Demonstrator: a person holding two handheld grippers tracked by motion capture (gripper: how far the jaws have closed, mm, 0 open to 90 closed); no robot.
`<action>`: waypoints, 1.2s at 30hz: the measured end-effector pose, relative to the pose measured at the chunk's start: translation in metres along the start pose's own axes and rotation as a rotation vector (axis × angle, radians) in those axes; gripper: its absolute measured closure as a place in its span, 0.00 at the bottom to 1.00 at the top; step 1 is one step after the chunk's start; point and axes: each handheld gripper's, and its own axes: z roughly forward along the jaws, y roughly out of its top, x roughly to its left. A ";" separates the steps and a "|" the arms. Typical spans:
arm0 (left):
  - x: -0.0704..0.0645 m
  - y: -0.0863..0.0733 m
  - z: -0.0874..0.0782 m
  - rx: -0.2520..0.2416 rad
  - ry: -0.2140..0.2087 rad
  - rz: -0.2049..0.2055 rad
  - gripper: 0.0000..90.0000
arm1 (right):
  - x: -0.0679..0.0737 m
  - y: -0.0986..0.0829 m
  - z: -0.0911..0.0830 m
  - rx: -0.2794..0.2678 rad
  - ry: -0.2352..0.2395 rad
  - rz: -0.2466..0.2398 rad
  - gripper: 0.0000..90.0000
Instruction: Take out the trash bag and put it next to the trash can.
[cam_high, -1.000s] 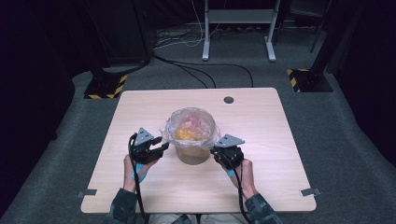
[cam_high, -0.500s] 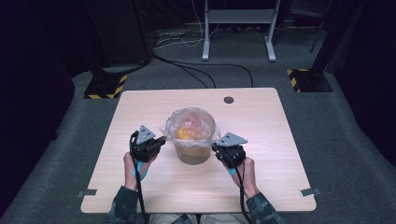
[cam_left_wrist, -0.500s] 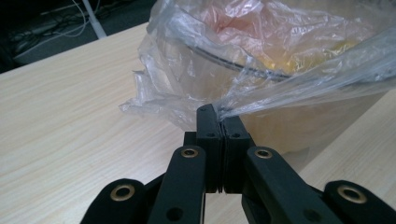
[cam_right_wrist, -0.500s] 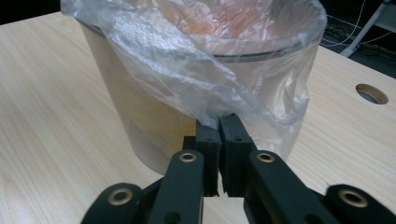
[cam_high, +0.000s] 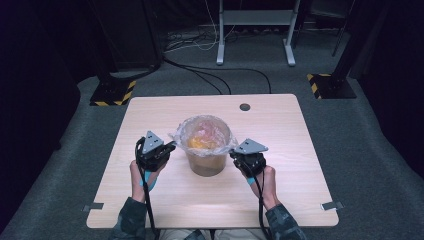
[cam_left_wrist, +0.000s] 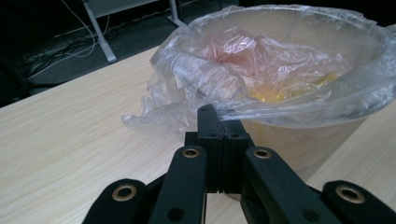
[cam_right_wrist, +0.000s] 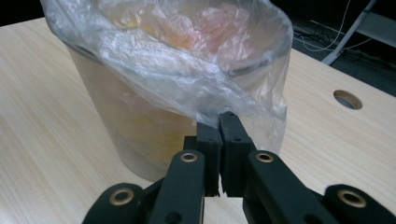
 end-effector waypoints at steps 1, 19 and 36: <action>0.000 0.001 0.000 -0.002 0.000 0.000 0.99 | 0.000 0.002 -0.001 -0.004 -0.003 -0.006 0.99; 0.000 0.022 -0.001 -0.025 -0.022 0.012 0.99 | -0.006 0.028 -0.010 -0.027 -0.014 -0.054 0.99; -0.003 0.028 0.005 -0.024 -0.057 0.000 0.99 | 0.000 0.046 -0.008 -0.036 -0.007 -0.093 0.99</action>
